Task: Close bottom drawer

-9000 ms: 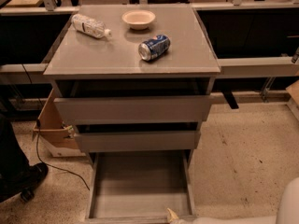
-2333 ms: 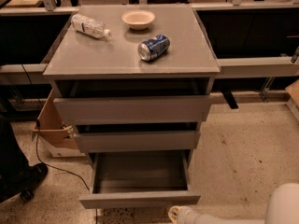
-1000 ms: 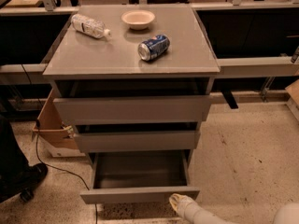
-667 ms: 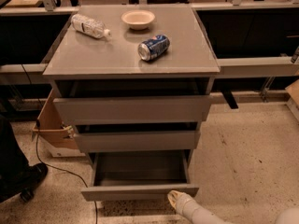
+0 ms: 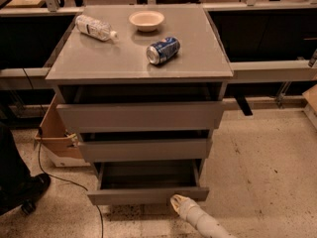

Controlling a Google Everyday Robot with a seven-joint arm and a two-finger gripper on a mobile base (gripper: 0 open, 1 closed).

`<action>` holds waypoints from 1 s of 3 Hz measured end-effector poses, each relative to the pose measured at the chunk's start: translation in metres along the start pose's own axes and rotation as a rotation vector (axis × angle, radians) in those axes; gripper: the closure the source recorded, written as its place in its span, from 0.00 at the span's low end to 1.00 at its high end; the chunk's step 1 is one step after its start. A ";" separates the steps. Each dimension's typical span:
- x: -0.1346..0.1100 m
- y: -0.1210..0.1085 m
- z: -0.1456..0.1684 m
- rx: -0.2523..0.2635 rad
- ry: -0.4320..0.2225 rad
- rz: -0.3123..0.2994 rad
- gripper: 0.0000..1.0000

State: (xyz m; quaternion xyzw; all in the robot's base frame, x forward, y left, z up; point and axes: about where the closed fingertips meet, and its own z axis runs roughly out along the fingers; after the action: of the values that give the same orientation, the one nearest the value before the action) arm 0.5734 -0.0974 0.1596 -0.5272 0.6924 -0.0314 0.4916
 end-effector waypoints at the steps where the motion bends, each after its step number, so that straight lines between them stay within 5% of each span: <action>1: -0.004 0.001 0.006 0.002 -0.013 -0.005 1.00; 3: -0.003 -0.004 0.017 0.015 -0.014 -0.019 1.00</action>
Offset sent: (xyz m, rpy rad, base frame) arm 0.1132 0.0170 -0.0337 0.0753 -0.1266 -0.0160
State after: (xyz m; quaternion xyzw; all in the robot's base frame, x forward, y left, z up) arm 0.5878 -0.0891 0.1547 -0.5303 0.6837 -0.0376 0.4999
